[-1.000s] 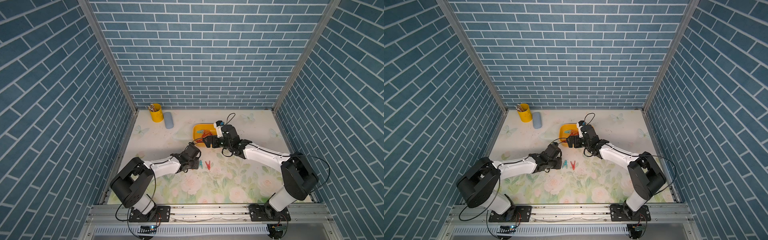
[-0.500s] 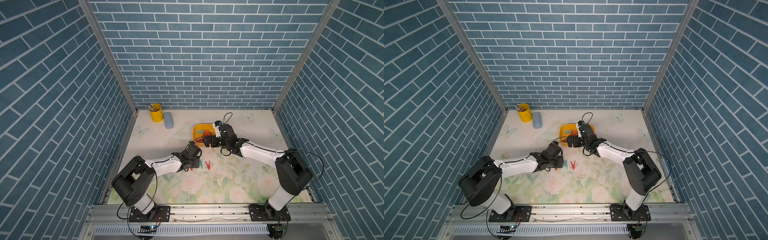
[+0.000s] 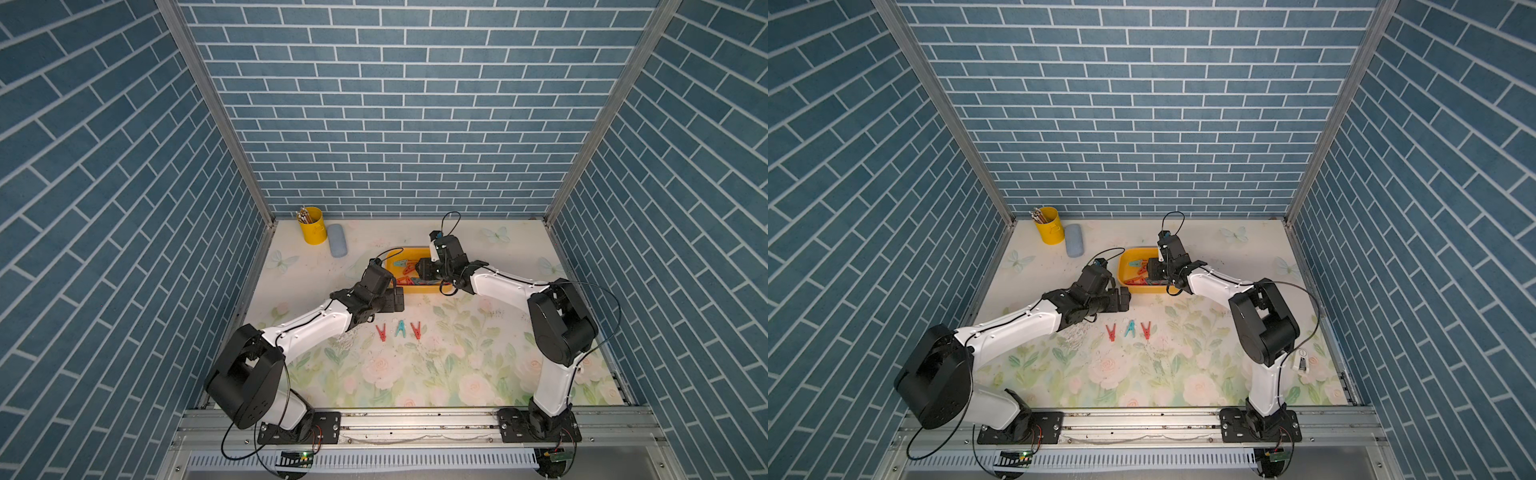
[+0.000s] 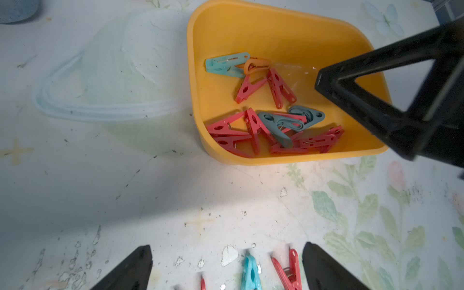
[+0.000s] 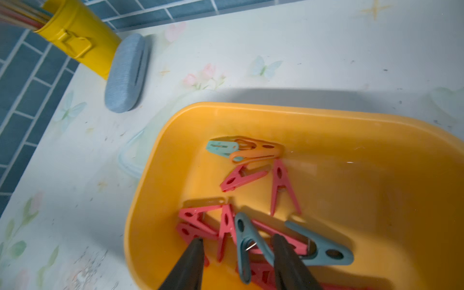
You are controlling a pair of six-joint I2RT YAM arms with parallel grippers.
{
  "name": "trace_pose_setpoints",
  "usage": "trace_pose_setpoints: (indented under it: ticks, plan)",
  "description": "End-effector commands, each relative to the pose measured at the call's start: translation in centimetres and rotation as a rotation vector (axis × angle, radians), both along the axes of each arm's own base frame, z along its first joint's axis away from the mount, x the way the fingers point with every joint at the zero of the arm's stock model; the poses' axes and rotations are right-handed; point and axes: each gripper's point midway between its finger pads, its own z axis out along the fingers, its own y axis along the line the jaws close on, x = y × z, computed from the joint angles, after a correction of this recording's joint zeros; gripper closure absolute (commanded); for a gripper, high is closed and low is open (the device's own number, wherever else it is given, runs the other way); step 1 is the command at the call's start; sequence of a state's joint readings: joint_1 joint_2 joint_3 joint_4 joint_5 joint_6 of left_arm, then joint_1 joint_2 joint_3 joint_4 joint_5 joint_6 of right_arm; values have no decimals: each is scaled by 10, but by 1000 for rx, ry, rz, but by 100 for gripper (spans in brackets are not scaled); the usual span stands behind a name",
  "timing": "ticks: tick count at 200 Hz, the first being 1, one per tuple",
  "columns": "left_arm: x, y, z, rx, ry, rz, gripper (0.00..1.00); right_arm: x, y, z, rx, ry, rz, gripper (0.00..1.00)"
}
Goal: Take the clothespins out of the storage box
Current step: Place the clothespin at the center of the board, then pick up the clothespin from the storage box.
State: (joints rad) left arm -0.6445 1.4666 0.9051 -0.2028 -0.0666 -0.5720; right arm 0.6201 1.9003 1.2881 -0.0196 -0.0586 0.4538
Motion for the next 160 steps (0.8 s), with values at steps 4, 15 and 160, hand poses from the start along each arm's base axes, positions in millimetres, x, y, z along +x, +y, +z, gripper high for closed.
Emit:
trace_pose_setpoints:
  ticks: [4, 15, 160]
  plan:
    - [7, 6, 16, -15, -20, 8, 0, 10, -13, -21, -117, 20, -2, 59]
    - [10, 7, 20, -25, -26, 11, 0, 15, -15, -27, -151, 22, -3, 64]
    - [36, 19, 24, -50, -42, 36, 1, 33, -18, -95, -321, 119, 33, 74]
